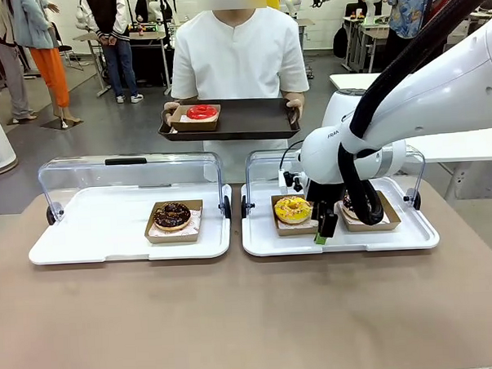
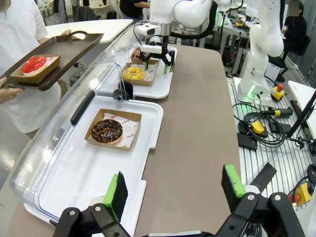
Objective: Provide the desired donut to the person.
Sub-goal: Pick up and lift the Paper togo box containing the Donut pointed at by the person.
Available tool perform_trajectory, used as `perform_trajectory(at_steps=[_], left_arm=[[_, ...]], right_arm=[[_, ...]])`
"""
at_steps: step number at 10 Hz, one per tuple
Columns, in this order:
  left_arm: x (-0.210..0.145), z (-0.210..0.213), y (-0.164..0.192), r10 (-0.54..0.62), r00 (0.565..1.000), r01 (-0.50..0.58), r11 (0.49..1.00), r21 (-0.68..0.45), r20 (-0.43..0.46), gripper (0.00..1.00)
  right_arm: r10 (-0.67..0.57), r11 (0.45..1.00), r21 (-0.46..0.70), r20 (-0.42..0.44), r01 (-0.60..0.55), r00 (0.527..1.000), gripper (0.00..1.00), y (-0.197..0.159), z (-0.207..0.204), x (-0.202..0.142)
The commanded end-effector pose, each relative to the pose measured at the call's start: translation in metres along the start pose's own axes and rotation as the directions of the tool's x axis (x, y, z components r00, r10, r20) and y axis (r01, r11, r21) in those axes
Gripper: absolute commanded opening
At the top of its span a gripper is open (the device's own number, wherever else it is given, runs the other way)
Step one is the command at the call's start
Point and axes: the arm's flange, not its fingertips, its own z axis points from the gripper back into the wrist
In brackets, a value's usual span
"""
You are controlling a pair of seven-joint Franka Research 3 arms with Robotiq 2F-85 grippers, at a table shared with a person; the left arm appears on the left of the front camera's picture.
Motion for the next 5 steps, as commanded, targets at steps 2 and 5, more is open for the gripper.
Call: perform_trajectory(at_steps=[2, 5], left_arm=[[0.0006, 0.0001, -0.0023, -0.008, 1.0, 0.008, 1.0, 0.006, 0.017, 1.0], [0.0006, 0.0001, -0.0023, -0.008, 1.0, 0.008, 1.0, 0.006, 0.017, 1.0]], right_arm=[[0.003, 1.0, 0.004, -0.013, -0.003, 1.0, 0.0, -0.0069, -0.0036, 0.0013], [0.005, 1.0, 0.003, -0.014, -0.005, 1.0, 0.07, -0.0068, -0.0039, 0.0018]])
